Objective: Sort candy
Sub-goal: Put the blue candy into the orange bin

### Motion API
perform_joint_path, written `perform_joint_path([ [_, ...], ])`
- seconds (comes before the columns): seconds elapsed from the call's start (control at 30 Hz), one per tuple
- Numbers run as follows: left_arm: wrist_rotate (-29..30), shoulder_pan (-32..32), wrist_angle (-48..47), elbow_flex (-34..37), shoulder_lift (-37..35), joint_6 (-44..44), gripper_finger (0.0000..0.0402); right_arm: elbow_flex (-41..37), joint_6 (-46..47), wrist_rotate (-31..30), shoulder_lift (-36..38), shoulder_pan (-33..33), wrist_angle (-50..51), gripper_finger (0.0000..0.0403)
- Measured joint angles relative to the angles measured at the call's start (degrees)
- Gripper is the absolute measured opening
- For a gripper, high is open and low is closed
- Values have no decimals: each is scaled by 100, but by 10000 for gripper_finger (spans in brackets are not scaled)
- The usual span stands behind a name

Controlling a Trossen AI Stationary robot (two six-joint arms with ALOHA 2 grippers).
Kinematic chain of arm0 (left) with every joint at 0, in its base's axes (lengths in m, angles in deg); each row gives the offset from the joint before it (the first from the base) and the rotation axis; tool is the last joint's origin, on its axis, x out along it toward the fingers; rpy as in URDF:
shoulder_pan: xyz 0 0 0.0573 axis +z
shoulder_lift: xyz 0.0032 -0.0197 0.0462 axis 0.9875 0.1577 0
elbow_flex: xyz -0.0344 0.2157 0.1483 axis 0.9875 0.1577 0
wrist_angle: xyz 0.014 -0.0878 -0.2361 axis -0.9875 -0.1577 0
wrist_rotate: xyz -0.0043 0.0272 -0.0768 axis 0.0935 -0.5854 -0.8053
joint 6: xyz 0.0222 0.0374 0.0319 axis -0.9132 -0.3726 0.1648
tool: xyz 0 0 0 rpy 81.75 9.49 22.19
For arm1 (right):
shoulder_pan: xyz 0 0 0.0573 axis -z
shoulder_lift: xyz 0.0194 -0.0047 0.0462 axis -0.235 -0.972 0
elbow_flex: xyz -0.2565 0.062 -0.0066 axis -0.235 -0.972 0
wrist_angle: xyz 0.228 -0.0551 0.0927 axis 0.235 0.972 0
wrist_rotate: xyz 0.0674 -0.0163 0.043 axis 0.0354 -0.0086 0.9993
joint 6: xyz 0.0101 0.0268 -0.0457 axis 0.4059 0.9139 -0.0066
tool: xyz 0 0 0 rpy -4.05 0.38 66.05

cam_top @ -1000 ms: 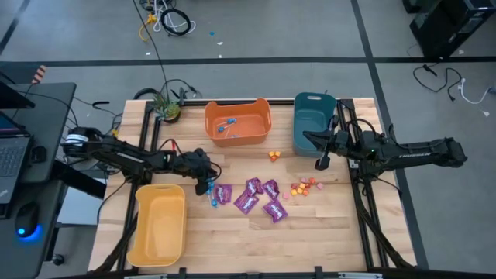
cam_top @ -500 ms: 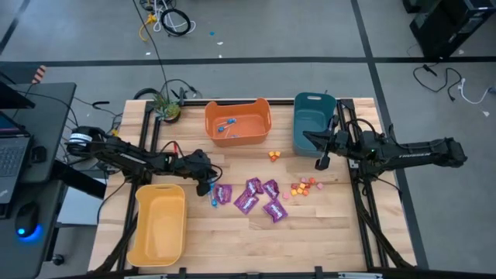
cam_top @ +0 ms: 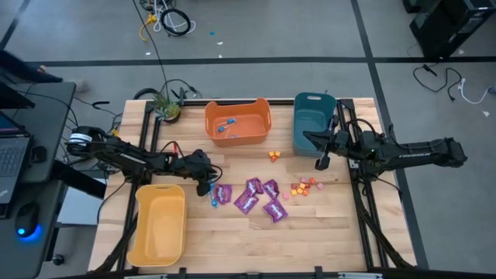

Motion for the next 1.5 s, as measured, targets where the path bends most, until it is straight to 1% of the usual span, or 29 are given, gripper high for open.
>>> perform_joint_path([
  [0.2, 55, -18, 2, 0, 0, 0, 104, 1, 0, 0, -2, 0, 2, 0],
  [0.43, 53, -18, 72, 0, 294, 0, 104, 2, 0, 0, -2, 0, 4, 0],
  [0.57, 55, -20, 327, -2, 481, -2, 104, 2, 2, 0, -2, 0, 4, 0],
  [0.9, 199, -20, 353, -2, 520, 3, 101, 1, 15, 0, -2, 0, 4, 0],
  [0.97, 212, -20, 337, -2, 520, 15, 93, 2, 15, 0, -2, 0, 4, 0],
  [1.03, 235, -20, 323, -2, 520, 17, 75, 1, 15, 0, -1, 0, 4, 0],
  [1.17, 237, -20, 321, -2, 520, 22, 17, 1, 15, 0, -2, 0, 3, 0],
  [1.2, 237, -20, 329, -2, 520, 22, 10, 1, 16, 0, -2, 0, 4, 0],
  [1.5, 234, -20, 625, -2, 494, -90, 2, 2, 15, 0, -2, 0, 2, 0],
])
